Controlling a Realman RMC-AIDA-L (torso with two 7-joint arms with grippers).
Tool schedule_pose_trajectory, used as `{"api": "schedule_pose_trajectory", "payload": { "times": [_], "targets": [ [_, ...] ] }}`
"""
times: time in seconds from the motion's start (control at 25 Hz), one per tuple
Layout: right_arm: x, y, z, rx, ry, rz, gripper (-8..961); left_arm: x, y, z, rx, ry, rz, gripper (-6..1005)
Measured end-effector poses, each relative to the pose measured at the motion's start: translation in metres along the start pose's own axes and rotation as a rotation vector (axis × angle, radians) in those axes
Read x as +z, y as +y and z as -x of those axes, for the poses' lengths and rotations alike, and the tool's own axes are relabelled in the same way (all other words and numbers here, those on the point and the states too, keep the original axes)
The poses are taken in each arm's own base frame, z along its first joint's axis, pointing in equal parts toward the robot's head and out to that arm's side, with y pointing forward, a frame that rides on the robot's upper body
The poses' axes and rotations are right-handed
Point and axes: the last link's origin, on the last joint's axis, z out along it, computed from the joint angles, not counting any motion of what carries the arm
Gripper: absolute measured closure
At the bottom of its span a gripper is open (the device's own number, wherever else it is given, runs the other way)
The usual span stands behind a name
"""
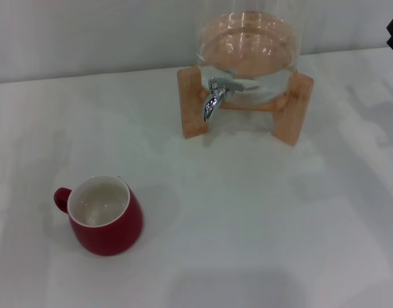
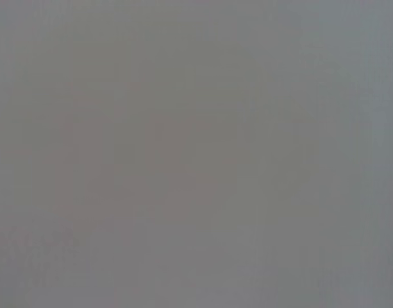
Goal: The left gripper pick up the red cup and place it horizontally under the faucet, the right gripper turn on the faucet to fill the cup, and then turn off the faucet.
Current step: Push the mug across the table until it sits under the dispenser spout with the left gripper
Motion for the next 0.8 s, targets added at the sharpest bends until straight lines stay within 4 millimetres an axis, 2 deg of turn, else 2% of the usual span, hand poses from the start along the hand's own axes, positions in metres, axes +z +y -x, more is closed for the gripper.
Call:
{"api": "schedule_pose_trajectory", "payload": {
  "times": [0.8],
  "targets": [
    [-0.0015,0.0021,0.0000,-0.002,-0.002,0.016,85,-0.0028,0.0015,0.0065,-0.010,-0.041,0.025,132]
  ]
}}
